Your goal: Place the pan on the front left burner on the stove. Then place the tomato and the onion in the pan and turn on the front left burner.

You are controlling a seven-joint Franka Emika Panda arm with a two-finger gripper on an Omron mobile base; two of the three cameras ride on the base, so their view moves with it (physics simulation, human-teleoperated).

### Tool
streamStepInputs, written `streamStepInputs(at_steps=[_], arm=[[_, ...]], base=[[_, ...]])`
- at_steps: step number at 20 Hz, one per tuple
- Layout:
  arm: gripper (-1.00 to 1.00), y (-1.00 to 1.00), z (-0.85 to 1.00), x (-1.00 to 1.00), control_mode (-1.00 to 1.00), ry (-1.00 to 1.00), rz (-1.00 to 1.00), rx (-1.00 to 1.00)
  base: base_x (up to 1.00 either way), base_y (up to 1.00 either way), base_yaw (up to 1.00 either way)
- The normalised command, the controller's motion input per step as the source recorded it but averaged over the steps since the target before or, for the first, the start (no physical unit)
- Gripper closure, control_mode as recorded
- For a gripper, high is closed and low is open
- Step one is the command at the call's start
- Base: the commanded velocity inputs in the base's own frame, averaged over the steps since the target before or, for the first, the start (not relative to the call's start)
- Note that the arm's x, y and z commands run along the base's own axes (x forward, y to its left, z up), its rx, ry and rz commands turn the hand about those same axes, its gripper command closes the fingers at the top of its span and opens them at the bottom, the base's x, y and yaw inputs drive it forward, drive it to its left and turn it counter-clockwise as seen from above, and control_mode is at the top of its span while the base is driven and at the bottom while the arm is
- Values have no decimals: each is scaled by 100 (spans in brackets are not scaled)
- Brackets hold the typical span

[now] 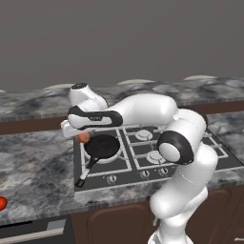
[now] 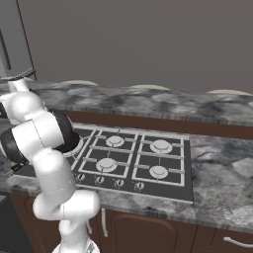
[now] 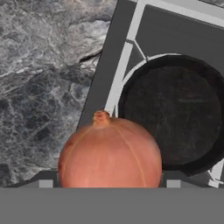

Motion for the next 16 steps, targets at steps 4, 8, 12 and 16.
streamStepInputs(at_steps=[4,8,12,16], arm=[[100,-48,1,0,-100,-2,0,0],[100,-44,0,0,-100,-1,0,0],[100,-38,0,0,-100,0,0,0],[100,-29,-1,5,-100,0,0,0]], base=[[0,0,0],[0,0,0],[0,0,0],[0,0,0]])
